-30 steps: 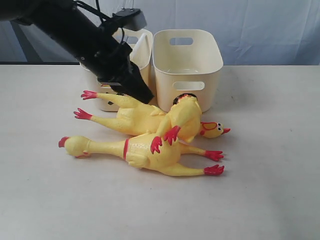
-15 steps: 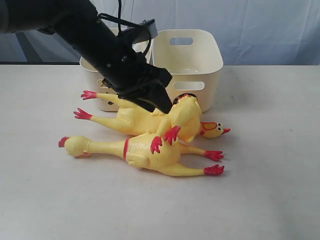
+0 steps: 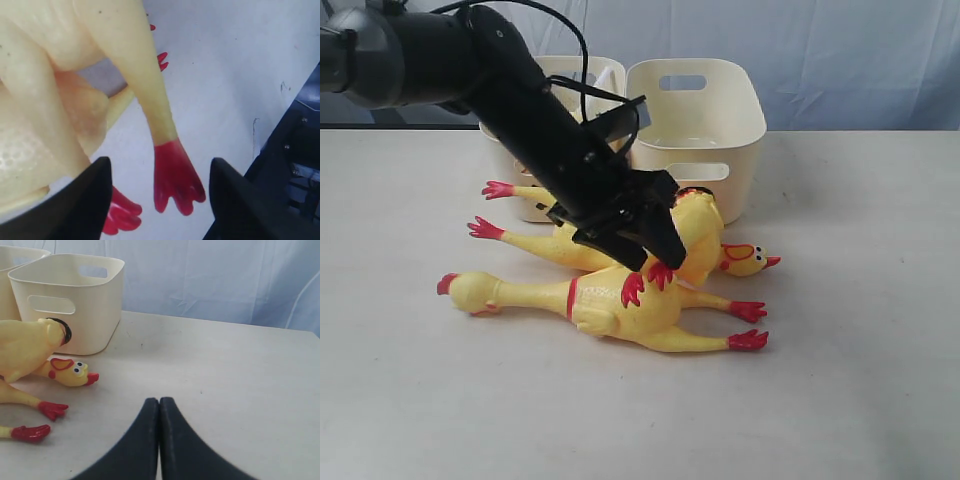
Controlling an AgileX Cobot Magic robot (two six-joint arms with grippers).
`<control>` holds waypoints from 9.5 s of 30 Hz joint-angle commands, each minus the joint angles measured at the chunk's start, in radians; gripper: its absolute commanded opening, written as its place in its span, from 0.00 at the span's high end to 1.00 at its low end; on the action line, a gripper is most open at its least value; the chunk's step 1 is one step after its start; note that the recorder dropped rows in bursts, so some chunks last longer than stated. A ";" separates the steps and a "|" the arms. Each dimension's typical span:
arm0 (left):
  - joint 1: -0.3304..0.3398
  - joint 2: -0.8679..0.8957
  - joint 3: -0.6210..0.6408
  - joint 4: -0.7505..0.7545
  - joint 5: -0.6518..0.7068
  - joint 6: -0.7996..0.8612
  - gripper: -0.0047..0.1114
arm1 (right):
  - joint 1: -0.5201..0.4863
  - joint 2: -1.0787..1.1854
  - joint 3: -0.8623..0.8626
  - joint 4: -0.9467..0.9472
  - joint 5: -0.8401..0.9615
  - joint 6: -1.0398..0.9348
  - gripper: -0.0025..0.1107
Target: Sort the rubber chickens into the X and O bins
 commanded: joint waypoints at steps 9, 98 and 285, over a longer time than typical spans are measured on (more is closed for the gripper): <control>-0.010 0.021 -0.001 -0.067 -0.005 0.065 0.48 | -0.005 -0.006 0.005 0.001 -0.007 0.001 0.99; -0.037 -0.271 -0.134 0.304 -0.093 0.021 0.96 | -0.005 -0.006 0.005 0.001 -0.007 0.001 0.99; 0.153 -1.981 1.096 0.954 -0.541 -0.389 0.96 | 0.319 1.226 -0.993 0.478 0.367 -0.676 0.99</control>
